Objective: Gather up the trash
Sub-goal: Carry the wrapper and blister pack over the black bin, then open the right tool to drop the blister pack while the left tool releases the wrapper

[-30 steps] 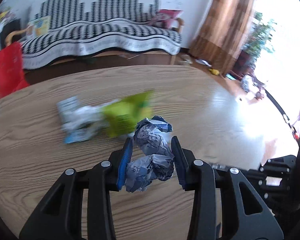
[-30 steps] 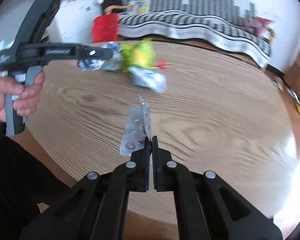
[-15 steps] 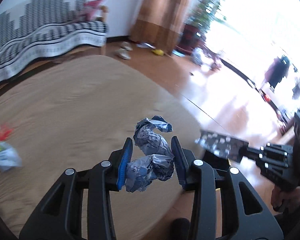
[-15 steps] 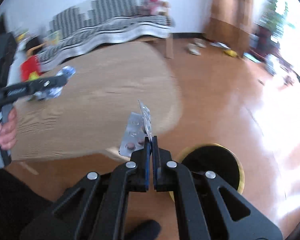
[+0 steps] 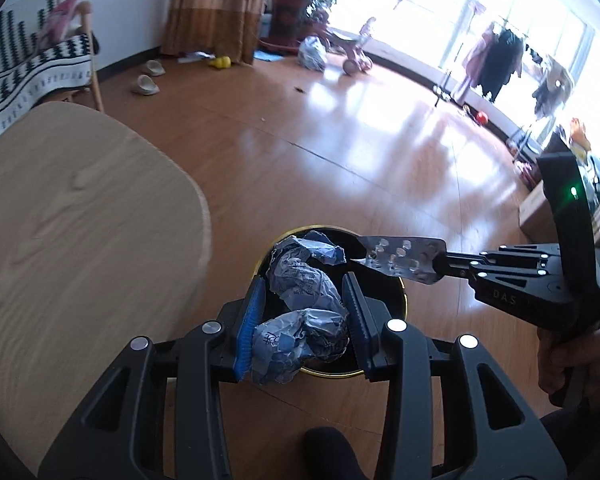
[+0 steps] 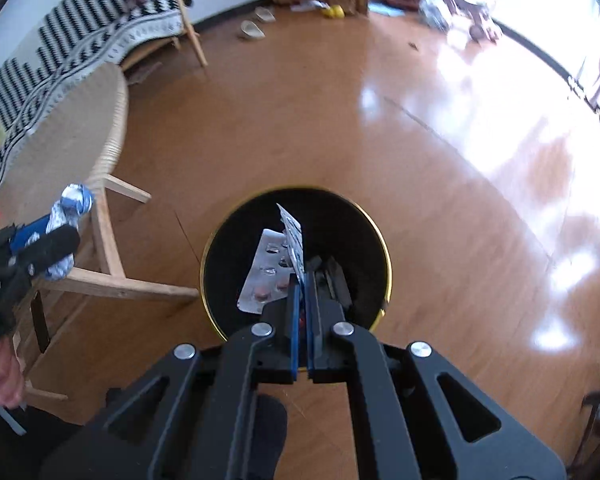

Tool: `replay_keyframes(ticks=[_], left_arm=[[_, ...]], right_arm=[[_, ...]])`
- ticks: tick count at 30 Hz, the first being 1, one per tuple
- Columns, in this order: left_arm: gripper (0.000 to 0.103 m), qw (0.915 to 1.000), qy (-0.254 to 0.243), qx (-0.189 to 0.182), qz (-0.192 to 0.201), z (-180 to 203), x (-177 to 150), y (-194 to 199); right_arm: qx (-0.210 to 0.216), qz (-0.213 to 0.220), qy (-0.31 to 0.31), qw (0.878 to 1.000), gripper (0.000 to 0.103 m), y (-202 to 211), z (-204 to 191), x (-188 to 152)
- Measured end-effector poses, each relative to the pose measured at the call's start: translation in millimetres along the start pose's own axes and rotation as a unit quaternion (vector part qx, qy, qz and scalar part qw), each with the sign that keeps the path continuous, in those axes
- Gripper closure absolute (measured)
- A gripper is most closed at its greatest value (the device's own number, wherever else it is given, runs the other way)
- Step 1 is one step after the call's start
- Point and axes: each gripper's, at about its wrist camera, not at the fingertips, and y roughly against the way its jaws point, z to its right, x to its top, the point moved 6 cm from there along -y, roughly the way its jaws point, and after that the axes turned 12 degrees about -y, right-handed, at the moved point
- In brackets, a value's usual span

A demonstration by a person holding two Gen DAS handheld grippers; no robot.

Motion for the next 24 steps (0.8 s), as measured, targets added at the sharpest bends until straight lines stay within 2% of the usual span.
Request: replay_keyframes(ticks=[11,22,23,24], left_arm=[[0.064,0.9997,-0.008,-0.013,-0.019,4,1,-25],[0.064,0.9994,-0.014,-0.018,-0.027,14,4,-35],[0.064,0.9993,-0.013,-0.019,-0.028,13,4,-36],[0.064,0.9993,-0.013,-0.02,-0.029,13,4,-36]], right_arm=[[-0.005,-0.013,-0.005,1.0,0.1,-8,-12,7],[-0.005,-0.014,-0.033,0.999,0.097,-8,-5,13],[-0.004,-0.013,-0.035,0.999,0.088,-7,-5,13],[-0.003,-0.01,-0.038,0.999,0.056,-6,-3,15]])
